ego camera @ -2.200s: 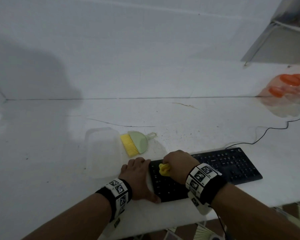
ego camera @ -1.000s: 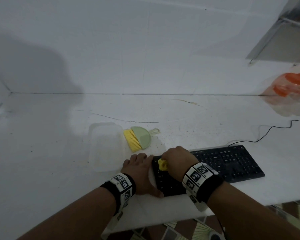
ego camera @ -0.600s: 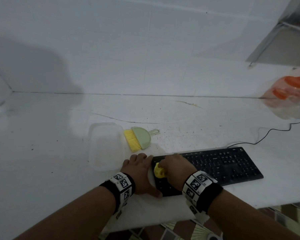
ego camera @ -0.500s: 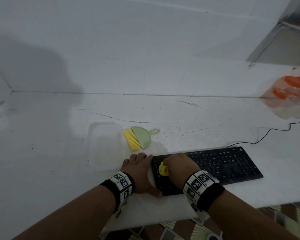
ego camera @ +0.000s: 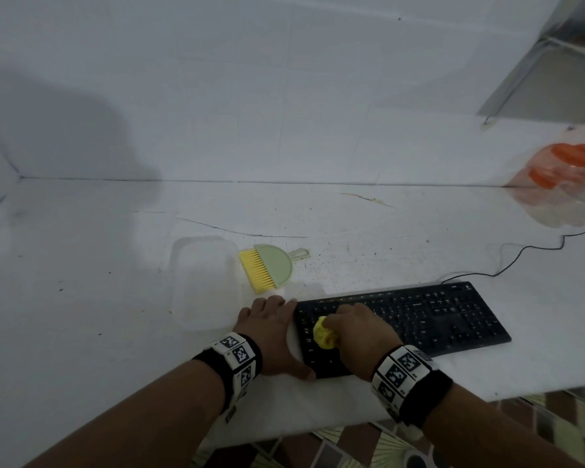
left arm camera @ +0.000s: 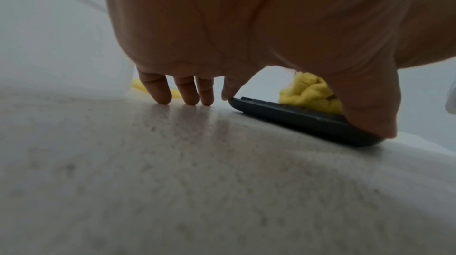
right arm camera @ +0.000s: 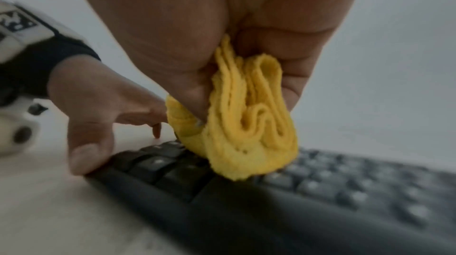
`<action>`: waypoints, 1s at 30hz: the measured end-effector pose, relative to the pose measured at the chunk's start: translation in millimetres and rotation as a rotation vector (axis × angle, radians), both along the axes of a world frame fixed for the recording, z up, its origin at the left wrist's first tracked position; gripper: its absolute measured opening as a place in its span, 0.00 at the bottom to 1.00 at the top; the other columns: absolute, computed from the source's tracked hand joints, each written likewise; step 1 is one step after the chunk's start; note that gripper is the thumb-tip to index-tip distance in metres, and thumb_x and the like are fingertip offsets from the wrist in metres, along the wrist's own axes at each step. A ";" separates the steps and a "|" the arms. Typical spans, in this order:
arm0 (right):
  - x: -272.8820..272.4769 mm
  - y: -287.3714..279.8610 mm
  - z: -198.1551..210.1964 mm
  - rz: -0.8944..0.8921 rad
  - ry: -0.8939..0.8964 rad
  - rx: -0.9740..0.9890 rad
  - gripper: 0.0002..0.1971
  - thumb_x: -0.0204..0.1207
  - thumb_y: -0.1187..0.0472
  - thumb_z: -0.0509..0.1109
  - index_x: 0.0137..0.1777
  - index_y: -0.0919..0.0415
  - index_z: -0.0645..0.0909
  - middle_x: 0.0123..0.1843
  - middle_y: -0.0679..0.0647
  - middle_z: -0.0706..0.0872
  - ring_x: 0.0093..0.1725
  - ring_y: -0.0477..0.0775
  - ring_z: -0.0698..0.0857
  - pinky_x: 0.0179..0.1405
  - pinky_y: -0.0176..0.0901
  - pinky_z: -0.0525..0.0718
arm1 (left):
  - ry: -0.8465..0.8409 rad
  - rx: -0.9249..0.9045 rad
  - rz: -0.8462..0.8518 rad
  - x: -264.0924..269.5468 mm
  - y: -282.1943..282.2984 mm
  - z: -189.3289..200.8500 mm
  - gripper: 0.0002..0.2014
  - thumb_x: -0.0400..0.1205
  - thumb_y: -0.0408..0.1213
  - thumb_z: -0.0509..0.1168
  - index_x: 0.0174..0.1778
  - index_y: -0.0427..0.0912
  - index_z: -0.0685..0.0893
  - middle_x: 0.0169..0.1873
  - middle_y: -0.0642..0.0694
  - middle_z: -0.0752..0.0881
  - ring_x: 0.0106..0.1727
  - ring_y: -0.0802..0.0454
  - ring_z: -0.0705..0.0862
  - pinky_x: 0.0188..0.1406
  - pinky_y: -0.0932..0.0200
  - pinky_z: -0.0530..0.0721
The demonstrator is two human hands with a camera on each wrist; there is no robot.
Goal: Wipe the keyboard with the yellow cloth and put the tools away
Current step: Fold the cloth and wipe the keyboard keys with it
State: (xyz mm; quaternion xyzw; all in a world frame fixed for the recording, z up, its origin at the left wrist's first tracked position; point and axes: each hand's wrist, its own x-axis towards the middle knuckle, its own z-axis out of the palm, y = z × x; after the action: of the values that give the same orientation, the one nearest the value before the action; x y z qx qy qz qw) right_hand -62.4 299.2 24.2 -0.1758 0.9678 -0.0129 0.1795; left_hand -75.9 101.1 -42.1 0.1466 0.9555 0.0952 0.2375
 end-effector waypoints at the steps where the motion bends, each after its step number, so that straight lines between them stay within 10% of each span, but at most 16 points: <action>1: -1.2 3.9 0.8 -0.034 0.017 0.007 0.19 0.71 0.63 0.69 0.62 0.51 0.83 0.61 0.53 0.81 0.65 0.58 0.77 0.58 0.53 0.85 | 0.002 0.000 0.002 -0.4 -0.2 0.2 0.73 0.55 0.85 0.68 0.90 0.55 0.42 0.88 0.51 0.52 0.87 0.42 0.51 0.86 0.39 0.54; 30: 64.0 36.8 -22.2 -0.167 -0.001 -0.170 0.26 0.76 0.64 0.64 0.72 0.40 0.79 0.64 0.49 0.79 0.67 0.56 0.73 0.63 0.52 0.80 | -0.003 -0.075 -0.035 -3.1 5.1 5.7 0.76 0.53 0.89 0.64 0.91 0.51 0.42 0.89 0.47 0.52 0.87 0.41 0.53 0.84 0.34 0.62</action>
State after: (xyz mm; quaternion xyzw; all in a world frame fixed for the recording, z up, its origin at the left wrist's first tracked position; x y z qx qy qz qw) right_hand 1.6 336.0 2.0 -0.1091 0.9744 -0.1098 0.1629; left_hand -78.9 106.2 -36.5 0.1541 0.9553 0.0553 0.2461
